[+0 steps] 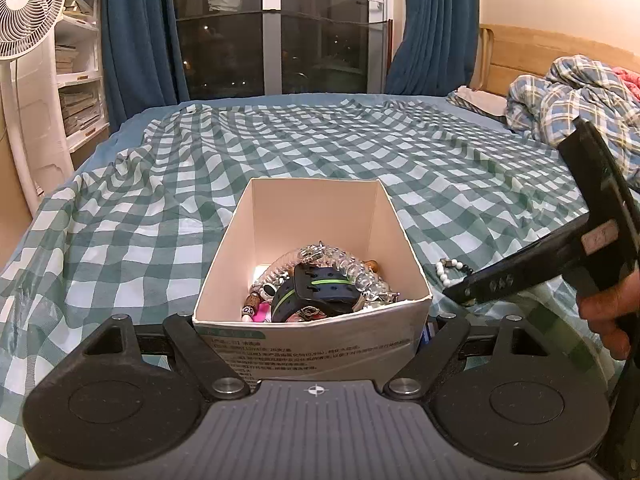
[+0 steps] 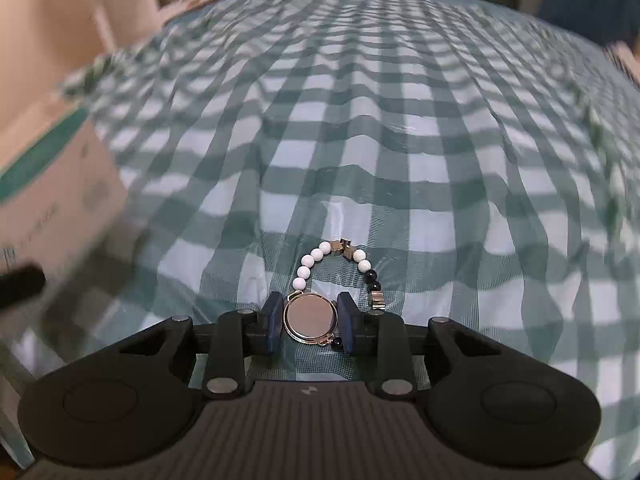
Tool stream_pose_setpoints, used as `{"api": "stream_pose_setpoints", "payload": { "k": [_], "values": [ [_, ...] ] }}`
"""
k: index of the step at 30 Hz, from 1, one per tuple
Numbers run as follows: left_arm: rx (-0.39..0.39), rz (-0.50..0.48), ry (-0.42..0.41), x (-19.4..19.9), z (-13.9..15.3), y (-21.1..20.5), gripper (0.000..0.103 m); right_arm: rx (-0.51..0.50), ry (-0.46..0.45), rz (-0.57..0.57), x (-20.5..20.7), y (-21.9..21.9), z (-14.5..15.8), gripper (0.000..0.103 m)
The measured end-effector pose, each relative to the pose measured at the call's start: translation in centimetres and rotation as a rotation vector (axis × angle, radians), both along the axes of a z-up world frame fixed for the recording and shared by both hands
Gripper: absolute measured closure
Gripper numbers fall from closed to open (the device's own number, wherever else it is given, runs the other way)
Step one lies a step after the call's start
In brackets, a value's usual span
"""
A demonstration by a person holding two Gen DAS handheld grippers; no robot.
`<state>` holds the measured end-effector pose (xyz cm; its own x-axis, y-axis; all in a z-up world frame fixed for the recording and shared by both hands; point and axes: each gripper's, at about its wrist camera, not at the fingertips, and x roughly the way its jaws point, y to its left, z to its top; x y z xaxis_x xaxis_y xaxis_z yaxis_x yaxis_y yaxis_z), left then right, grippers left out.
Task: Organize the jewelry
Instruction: 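Carry the bead watch bracelet with the right tool and release it into the box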
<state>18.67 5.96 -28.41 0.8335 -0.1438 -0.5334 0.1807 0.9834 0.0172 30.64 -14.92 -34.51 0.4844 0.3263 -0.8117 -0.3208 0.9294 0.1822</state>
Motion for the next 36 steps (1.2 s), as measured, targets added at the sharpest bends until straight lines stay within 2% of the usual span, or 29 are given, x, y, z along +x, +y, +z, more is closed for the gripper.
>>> {"api": "stream_pose_setpoints", "payload": {
  "k": [3,5,12,16,24,29,33,36],
  "values": [
    [-0.002,0.003,0.001,0.0,0.0,0.0,0.047,-0.001,-0.012,-0.008,-0.1,-0.6,0.5,0.0],
    [-0.005,0.004,0.0,0.1,0.1,0.0,0.047,0.033,-0.016,-0.039,-0.1,-1.4,1.1,0.0],
    [-0.002,-0.001,0.0,0.0,0.0,-0.2,0.047,0.276,-0.021,-0.17,0.2,-5.0,3.6,0.0],
    [-0.003,-0.003,-0.003,0.0,0.0,-0.2,0.047,0.347,-0.037,-0.182,0.1,-5.5,5.4,0.0],
    [-0.005,-0.008,-0.003,-0.1,0.0,-0.3,0.047,0.448,-0.091,-0.071,-1.3,-2.7,11.4,0.0],
    [0.001,-0.015,-0.024,-0.4,0.2,-0.6,0.047,0.451,-0.129,0.036,-2.7,0.7,15.4,0.0],
    [0.023,-0.023,-0.063,-1.1,0.5,-1.1,0.047,0.424,-0.118,0.117,-3.4,3.9,16.3,0.0],
    [0.022,-0.03,-0.069,-1.2,0.5,-1.4,0.047,0.364,-0.081,0.172,-3.5,6.4,15.5,0.0]
  ]
}}
